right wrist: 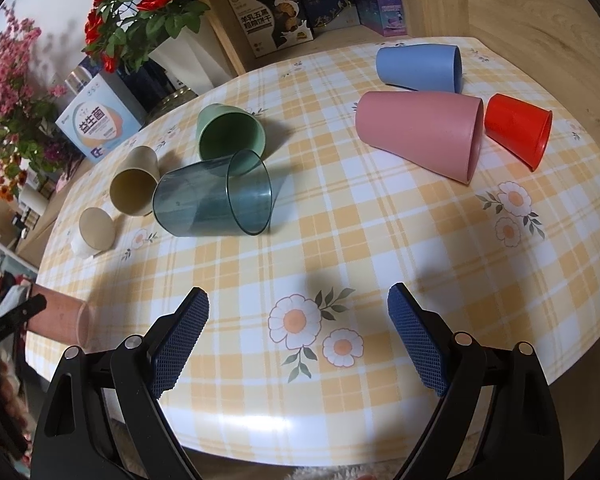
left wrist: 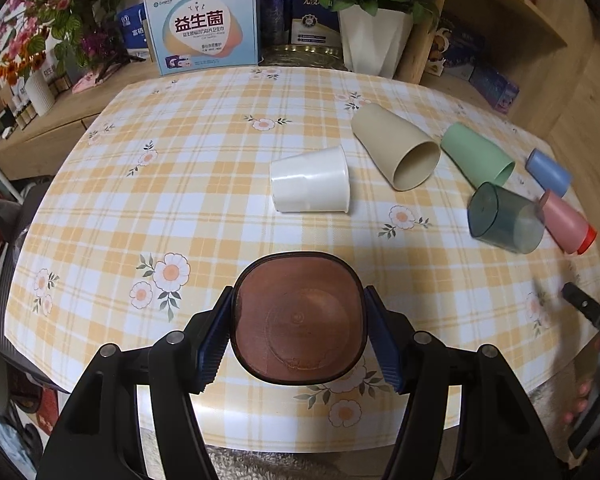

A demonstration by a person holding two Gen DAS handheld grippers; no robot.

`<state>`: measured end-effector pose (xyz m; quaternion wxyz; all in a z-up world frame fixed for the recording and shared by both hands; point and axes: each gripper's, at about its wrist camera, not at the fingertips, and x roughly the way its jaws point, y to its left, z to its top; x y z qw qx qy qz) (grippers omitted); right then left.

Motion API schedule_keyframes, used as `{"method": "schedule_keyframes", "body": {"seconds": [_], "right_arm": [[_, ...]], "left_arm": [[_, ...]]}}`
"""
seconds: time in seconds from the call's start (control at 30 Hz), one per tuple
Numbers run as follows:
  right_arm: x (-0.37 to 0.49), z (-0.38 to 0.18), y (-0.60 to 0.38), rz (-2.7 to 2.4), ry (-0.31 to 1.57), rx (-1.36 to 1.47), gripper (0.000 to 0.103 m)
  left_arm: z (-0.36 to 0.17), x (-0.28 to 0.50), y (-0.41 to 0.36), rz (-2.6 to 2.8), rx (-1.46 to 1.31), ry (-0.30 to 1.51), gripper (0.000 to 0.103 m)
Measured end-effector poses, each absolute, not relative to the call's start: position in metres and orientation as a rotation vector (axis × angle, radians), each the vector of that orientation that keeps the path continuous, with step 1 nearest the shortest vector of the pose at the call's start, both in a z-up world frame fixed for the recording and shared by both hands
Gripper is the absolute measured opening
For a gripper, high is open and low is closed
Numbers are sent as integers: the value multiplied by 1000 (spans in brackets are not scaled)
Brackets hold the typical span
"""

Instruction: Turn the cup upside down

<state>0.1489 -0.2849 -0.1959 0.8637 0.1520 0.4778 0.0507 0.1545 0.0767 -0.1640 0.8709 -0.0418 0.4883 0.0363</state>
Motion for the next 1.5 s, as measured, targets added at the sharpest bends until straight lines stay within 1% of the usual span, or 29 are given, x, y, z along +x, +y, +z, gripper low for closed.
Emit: {"method": "schedule_keyframes", "body": {"seconds": [0.17,0.7,0.77,0.83,1.0,1.13,1.33,1.5], "right_arm": [[148,-195,-286,101,998,321,88],[144,-185,-285,105,982,310,88],[142,-181,-286,104,974,308,88],[140,-176,-286,104,967,306,88],[135,-161,-285,104,938,295,88],[125,-137,-284,118,891,285,88],[103,-87,-281,136,789,253,88],[78,-40,-280,122,670,211,88]], "left_arm": [[-169,153,63,92,-28,973,61],[-167,155,60,97,-55,971,62],[-163,155,60,97,-58,964,68],[-156,154,59,100,-57,941,75],[-139,148,58,99,-48,902,82],[-115,138,55,97,-45,846,88],[-64,114,48,87,-17,721,96],[-20,80,35,117,27,603,97]]}}
